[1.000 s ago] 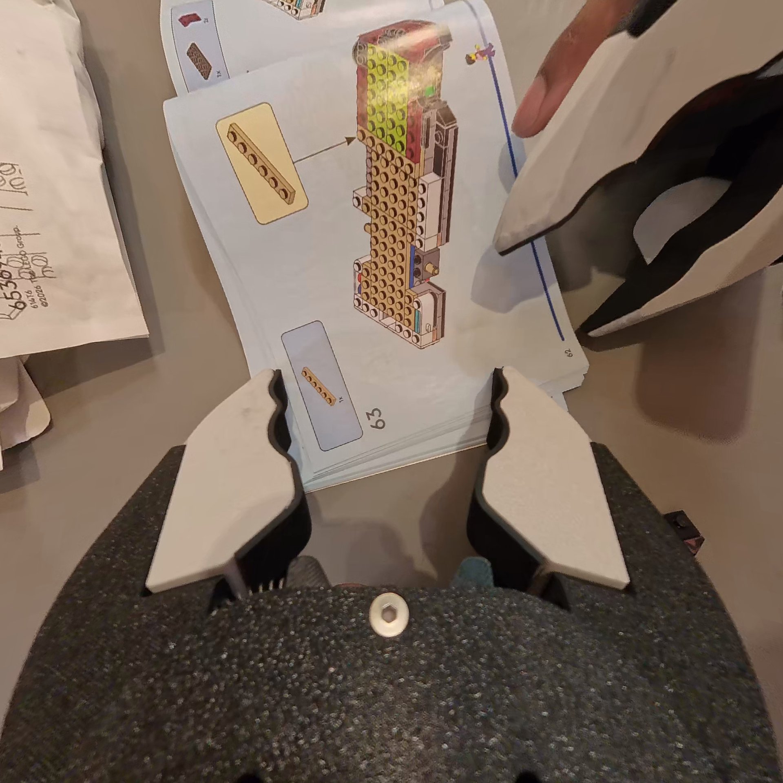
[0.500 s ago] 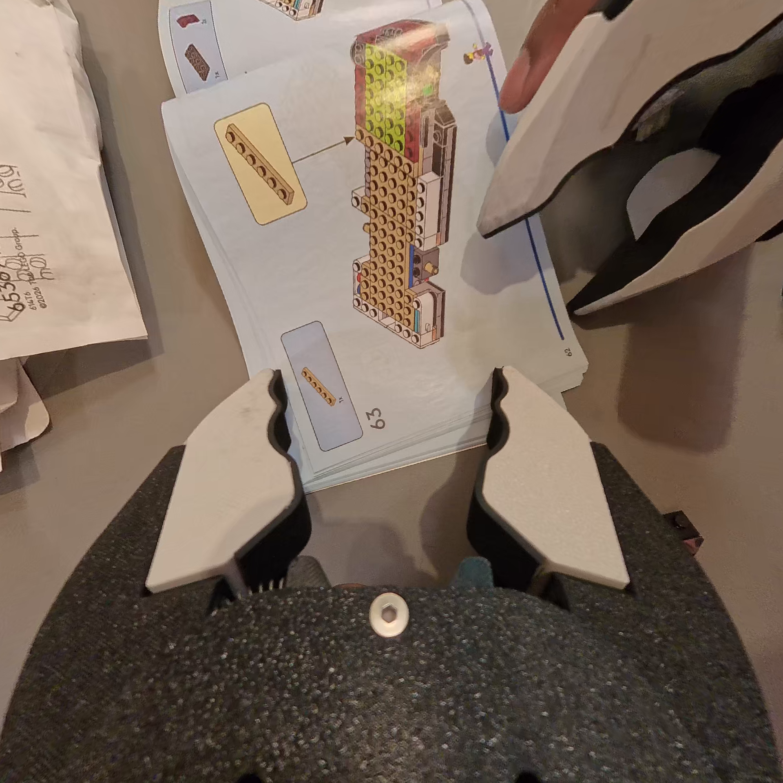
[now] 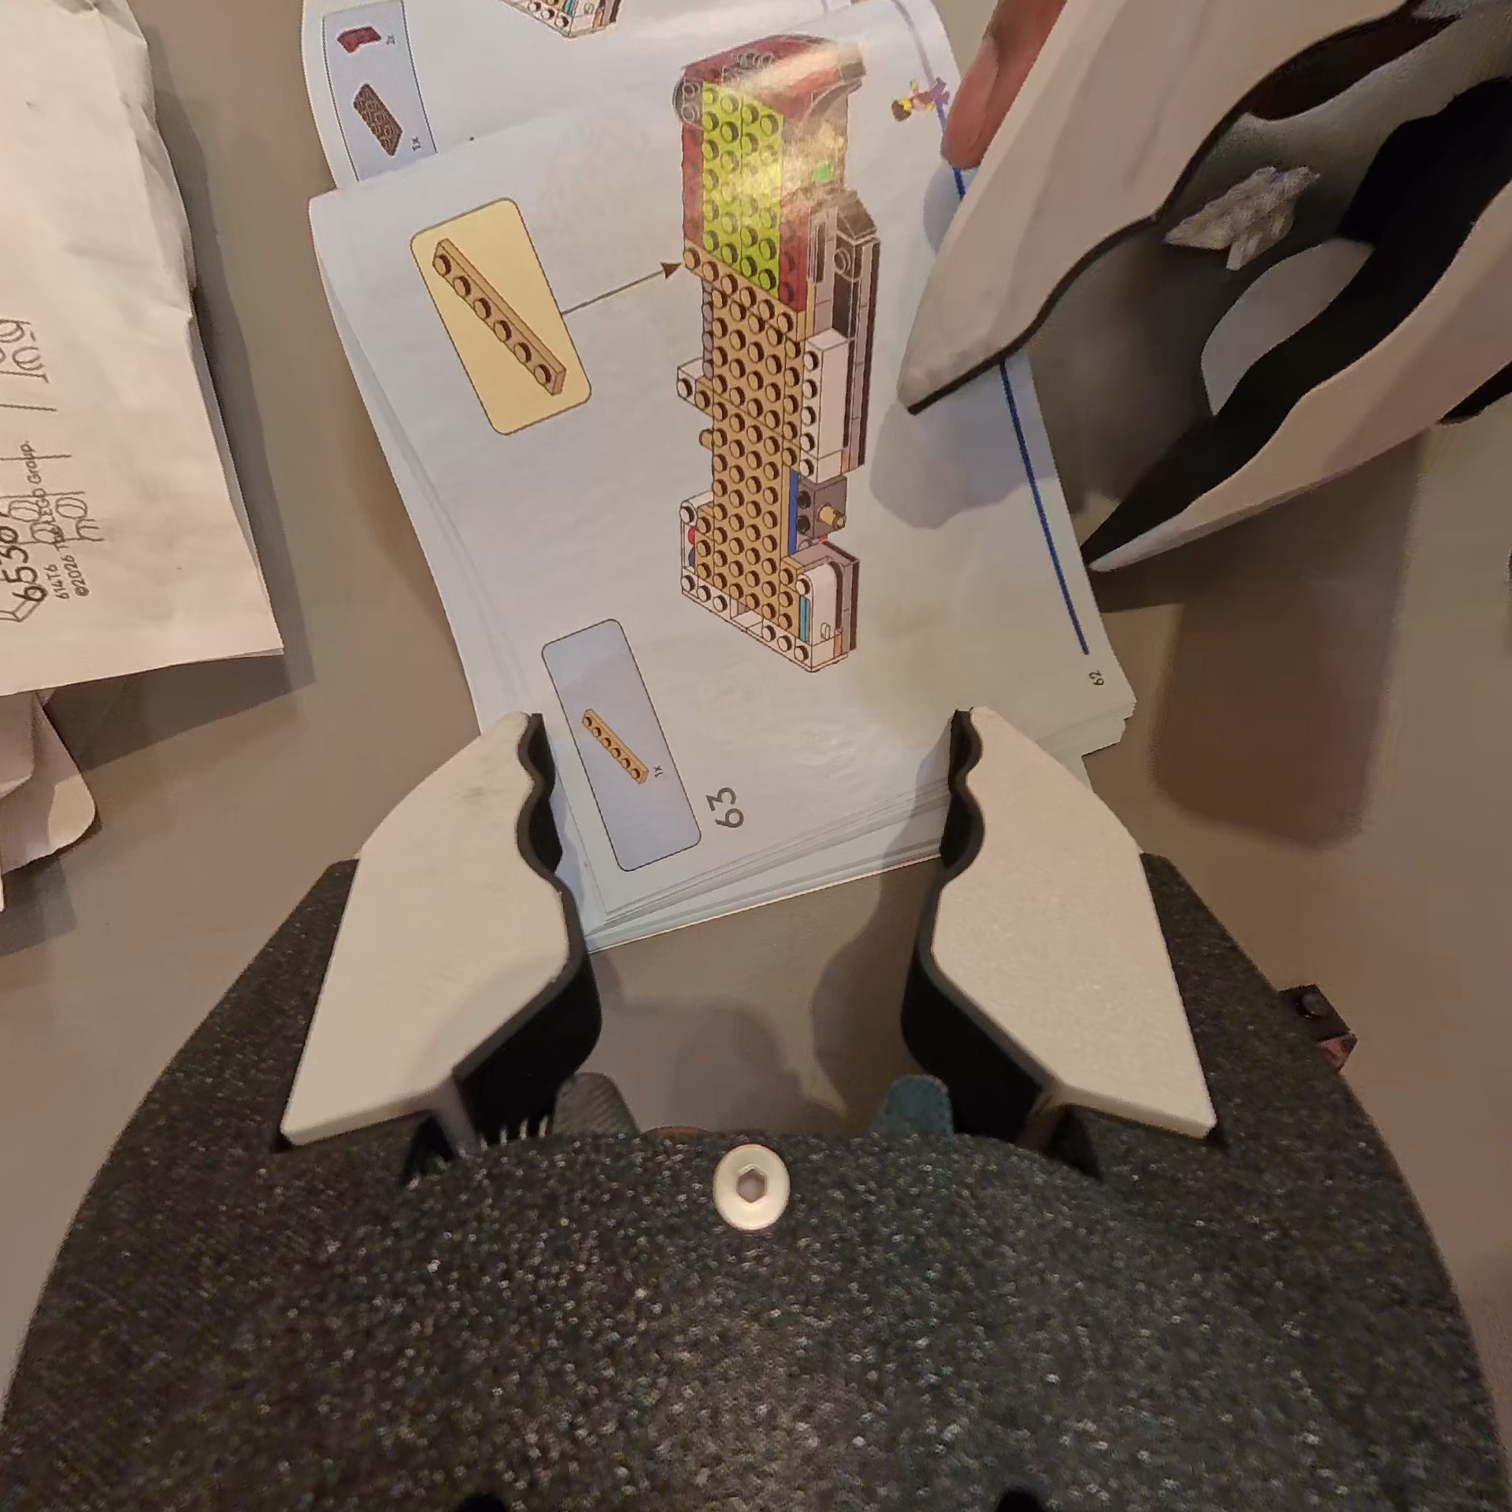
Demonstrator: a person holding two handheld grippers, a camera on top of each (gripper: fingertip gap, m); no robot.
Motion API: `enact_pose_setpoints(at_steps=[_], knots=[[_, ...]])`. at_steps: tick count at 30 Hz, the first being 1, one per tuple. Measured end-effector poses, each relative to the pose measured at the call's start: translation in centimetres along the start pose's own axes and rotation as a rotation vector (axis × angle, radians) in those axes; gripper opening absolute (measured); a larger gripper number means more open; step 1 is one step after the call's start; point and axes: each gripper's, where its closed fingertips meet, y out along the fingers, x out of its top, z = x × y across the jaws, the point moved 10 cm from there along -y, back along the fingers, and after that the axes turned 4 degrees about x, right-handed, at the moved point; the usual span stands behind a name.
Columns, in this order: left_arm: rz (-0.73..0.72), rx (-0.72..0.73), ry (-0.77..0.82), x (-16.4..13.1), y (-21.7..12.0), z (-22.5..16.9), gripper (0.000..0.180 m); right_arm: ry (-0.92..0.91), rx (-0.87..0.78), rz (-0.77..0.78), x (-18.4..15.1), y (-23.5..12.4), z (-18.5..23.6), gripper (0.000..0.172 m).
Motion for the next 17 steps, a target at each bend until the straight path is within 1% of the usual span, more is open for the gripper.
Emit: enact_pose_setpoints(at_steps=[17], knots=[[0.0, -0.001, -0.002, -0.02, 0.01, 0.04, 0.093, 0.048, -0.018, -0.03, 0.09, -0.31, -0.5, 0.05]])
